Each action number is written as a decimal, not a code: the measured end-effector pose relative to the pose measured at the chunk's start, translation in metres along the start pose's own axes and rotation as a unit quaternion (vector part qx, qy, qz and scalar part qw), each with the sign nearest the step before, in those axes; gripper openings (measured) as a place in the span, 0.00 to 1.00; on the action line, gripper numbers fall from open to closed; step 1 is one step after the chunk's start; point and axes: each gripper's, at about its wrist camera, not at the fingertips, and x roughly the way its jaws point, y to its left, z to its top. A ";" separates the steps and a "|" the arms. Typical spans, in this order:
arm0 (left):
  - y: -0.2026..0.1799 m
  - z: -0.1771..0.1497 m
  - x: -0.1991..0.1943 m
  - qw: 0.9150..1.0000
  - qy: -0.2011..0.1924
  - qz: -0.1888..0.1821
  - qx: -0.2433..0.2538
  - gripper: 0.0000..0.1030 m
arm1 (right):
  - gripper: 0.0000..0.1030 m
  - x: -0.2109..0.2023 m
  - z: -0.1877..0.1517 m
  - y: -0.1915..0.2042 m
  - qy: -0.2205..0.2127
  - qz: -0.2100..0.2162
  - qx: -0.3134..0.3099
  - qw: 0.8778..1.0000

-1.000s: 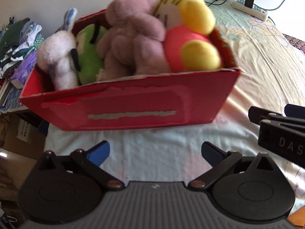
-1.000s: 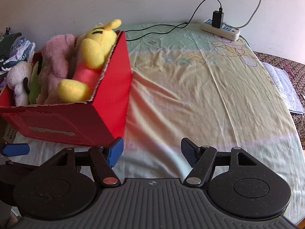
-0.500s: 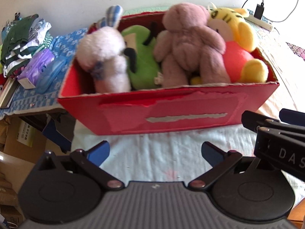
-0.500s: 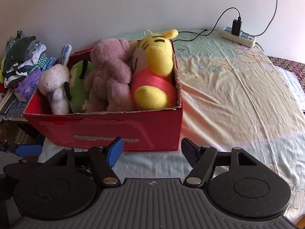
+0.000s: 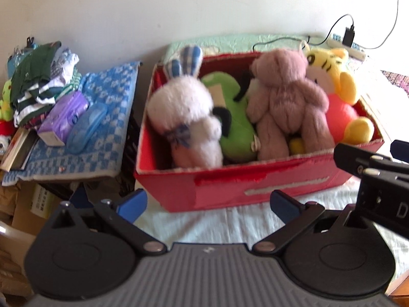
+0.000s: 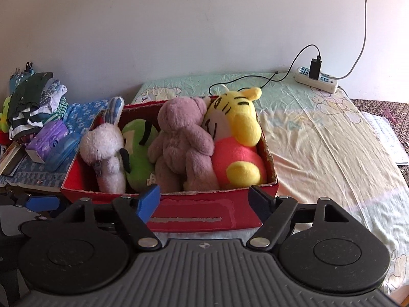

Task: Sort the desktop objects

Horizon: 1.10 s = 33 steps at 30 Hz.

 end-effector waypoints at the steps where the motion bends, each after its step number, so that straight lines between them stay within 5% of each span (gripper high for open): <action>1: 0.001 0.003 -0.002 1.000 -0.006 0.004 0.002 0.99 | 0.79 -0.001 0.003 0.000 -0.004 -0.003 0.002 1.000; 14: 0.010 0.039 -0.006 0.999 -0.025 0.010 -0.034 0.99 | 0.81 0.006 0.034 -0.016 -0.023 -0.028 0.020 0.999; 33: -0.039 0.057 0.005 0.999 -0.017 0.023 -0.027 0.99 | 0.86 0.021 0.057 -0.050 0.005 -0.014 -0.006 1.000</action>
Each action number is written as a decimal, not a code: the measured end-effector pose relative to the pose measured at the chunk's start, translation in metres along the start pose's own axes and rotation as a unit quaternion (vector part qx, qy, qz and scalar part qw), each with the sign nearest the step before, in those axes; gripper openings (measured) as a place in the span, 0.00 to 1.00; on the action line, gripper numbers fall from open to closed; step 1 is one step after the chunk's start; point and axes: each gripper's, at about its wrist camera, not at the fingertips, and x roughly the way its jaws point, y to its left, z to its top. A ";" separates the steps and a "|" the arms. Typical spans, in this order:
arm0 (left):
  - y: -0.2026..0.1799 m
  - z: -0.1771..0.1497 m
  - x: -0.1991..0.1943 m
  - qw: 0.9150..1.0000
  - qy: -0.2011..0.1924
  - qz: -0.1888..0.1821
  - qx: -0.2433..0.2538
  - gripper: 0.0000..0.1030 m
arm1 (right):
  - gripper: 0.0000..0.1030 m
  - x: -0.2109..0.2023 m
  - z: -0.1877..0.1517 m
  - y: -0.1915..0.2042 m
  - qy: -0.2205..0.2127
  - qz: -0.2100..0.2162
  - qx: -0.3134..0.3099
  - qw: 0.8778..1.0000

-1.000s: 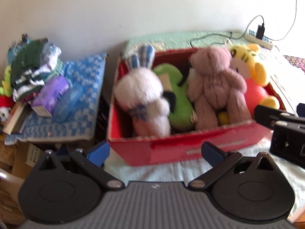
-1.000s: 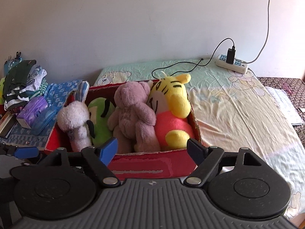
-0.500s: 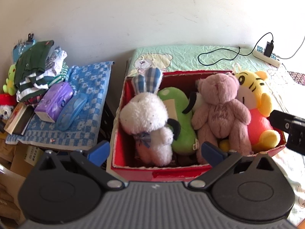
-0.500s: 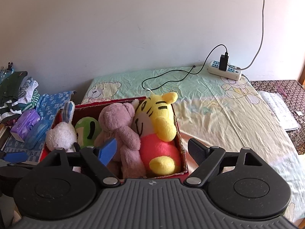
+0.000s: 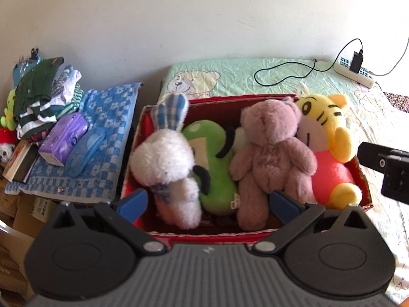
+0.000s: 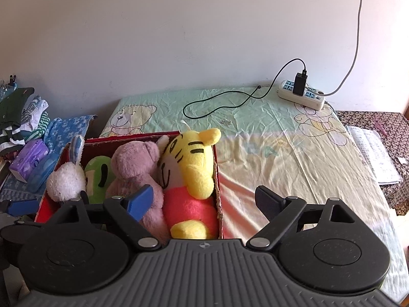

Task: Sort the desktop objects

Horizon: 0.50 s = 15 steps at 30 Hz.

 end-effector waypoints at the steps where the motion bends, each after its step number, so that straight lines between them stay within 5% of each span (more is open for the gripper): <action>1: -0.003 0.000 0.001 1.000 0.004 0.006 -0.002 0.99 | 0.86 0.001 0.000 -0.001 0.003 0.002 -0.001 1.000; 15: -0.015 0.004 0.006 0.997 0.052 0.057 -0.013 0.99 | 0.86 0.009 0.008 -0.007 0.011 0.031 -0.025 0.999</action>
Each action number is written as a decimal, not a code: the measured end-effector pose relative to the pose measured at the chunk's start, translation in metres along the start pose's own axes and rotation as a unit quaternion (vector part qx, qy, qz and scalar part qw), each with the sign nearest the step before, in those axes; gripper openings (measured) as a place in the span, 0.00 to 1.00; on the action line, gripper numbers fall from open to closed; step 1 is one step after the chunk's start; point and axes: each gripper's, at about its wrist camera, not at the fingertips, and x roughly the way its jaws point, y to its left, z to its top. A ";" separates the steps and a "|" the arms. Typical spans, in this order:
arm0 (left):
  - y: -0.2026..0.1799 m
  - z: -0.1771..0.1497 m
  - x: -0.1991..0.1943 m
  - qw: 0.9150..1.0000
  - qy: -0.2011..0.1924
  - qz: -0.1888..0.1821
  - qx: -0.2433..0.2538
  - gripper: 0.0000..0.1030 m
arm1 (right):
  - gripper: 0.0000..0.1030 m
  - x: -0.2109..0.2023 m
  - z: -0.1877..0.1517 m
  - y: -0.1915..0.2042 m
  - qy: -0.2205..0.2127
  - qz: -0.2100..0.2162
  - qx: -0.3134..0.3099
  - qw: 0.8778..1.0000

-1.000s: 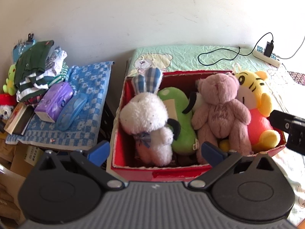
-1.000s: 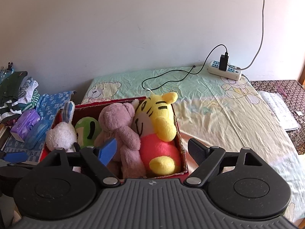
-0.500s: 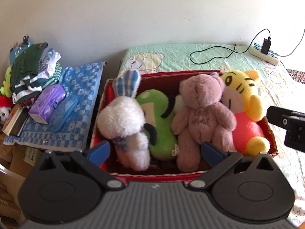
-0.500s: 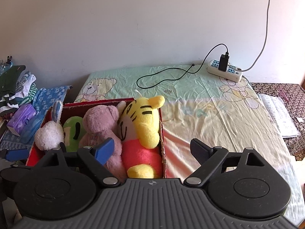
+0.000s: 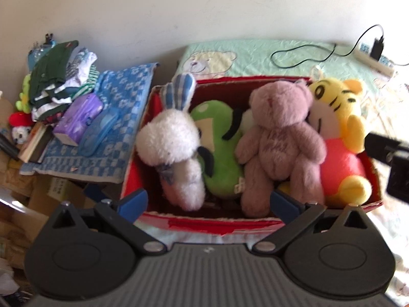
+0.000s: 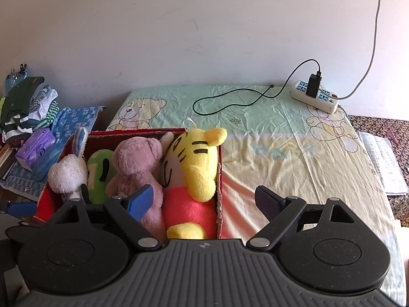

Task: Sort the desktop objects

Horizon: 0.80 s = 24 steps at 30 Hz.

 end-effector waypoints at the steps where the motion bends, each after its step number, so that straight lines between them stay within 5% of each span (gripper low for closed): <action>1: -0.001 -0.001 -0.001 1.000 -0.005 -0.002 0.000 0.99 | 0.86 -0.001 0.001 -0.001 -0.001 0.003 0.003 1.000; 18: 0.016 -0.010 -0.013 0.990 -0.067 -0.109 -0.062 0.99 | 0.86 -0.005 0.004 -0.004 -0.015 -0.018 -0.001 1.000; 24: 0.012 -0.011 -0.016 0.988 -0.078 -0.130 -0.025 0.99 | 0.87 -0.004 0.007 -0.002 -0.016 -0.034 -0.001 0.999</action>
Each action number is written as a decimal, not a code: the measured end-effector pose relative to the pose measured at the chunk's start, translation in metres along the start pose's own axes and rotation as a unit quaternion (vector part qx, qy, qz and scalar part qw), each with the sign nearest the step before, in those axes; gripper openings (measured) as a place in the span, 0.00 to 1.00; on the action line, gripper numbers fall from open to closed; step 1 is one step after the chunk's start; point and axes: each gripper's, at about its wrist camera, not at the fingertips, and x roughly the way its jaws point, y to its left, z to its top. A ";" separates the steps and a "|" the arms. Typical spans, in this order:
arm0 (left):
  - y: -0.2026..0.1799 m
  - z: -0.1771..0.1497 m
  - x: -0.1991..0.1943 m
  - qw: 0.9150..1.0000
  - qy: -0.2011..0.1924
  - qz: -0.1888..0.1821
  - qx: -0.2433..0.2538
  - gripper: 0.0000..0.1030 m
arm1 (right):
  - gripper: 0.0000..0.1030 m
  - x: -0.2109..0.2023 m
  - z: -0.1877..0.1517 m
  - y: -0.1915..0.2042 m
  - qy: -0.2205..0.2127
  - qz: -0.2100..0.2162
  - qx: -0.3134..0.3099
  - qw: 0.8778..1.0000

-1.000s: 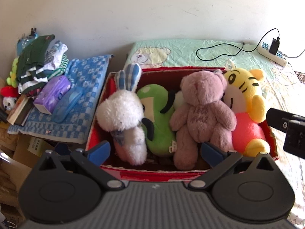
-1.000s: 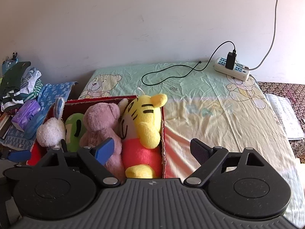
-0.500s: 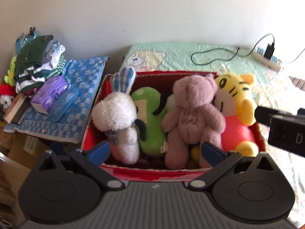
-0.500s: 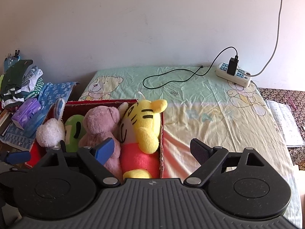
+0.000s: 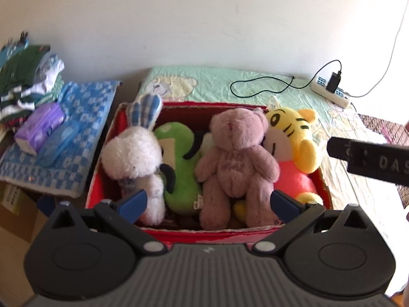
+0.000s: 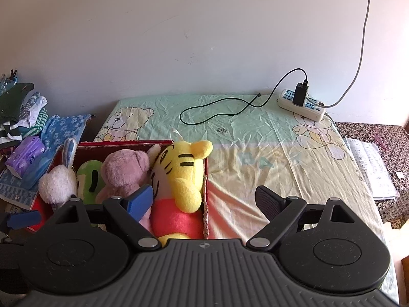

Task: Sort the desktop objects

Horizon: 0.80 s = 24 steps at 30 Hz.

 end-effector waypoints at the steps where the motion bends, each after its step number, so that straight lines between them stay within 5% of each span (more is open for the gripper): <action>1: 0.000 -0.001 -0.002 1.000 -0.006 0.002 0.002 0.99 | 0.87 0.000 0.000 0.001 0.001 0.000 -0.001 1.000; 6: 0.010 0.007 0.002 1.000 0.012 0.000 -0.027 0.99 | 0.87 0.001 -0.002 0.000 0.005 -0.003 0.005 1.000; 15: 0.012 0.012 0.012 0.997 0.056 0.059 -0.016 0.99 | 0.87 0.005 -0.003 0.005 0.017 0.017 0.010 1.000; 24: 0.012 0.009 0.011 0.995 0.057 0.078 -0.006 0.99 | 0.87 0.011 -0.004 0.015 0.028 0.026 0.003 0.999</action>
